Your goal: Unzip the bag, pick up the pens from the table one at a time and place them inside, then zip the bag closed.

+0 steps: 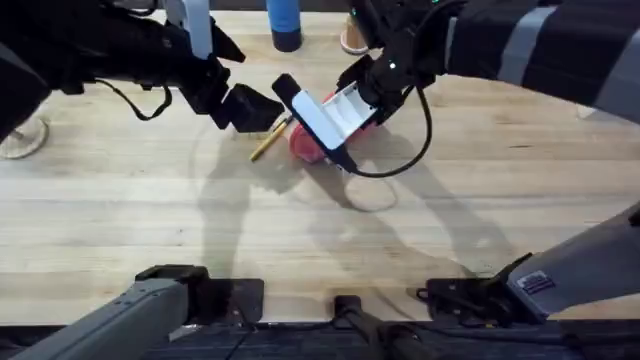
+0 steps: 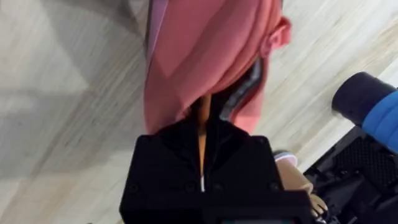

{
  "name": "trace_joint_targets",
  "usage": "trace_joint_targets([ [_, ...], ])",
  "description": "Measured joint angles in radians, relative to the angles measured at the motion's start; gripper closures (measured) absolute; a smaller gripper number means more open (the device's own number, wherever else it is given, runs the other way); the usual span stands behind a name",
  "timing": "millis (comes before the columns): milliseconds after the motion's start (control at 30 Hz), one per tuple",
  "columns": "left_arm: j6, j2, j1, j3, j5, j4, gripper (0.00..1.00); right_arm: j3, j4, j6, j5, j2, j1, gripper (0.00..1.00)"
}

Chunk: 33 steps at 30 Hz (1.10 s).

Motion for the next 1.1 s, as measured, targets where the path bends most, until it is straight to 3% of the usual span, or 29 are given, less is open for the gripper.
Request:
trace_joint_targets([
  [200, 0.000, 0.000, 0.000, 0.000, 0.000, 0.000, 0.007, 0.000, 0.005, 0.055, -0.038, 0.002, 0.012, 0.969],
  [267, 0.000, 0.000, 0.000, 0.000, 0.000, 0.000, 0.007, 0.000, 0.004, 0.069, -0.049, 0.002, 0.014, 0.889],
  [467, 0.000, 0.000, 0.000, 0.000, 0.000, 0.000, 0.007, 0.000, 0.018, 0.076, -0.067, 0.002, 0.016, 0.056],
  [500, 0.000, 0.000, 0.000, 0.000, 0.000, 0.000, 0.007, 0.002, 0.019, 0.076, -0.070, 0.002, 0.016, 0.018],
  [933, 0.000, 0.000, 0.000, 0.000, 0.000, 0.000, 0.007, 0.007, -0.008, 0.085, -0.076, -0.003, 0.013, 0.004],
  [1100, 0.000, 0.000, 0.000, 0.000, 0.000, 0.001, 0.008, 0.007, -0.042, 0.183, -0.100, -0.070, -0.011, 0.004],
])
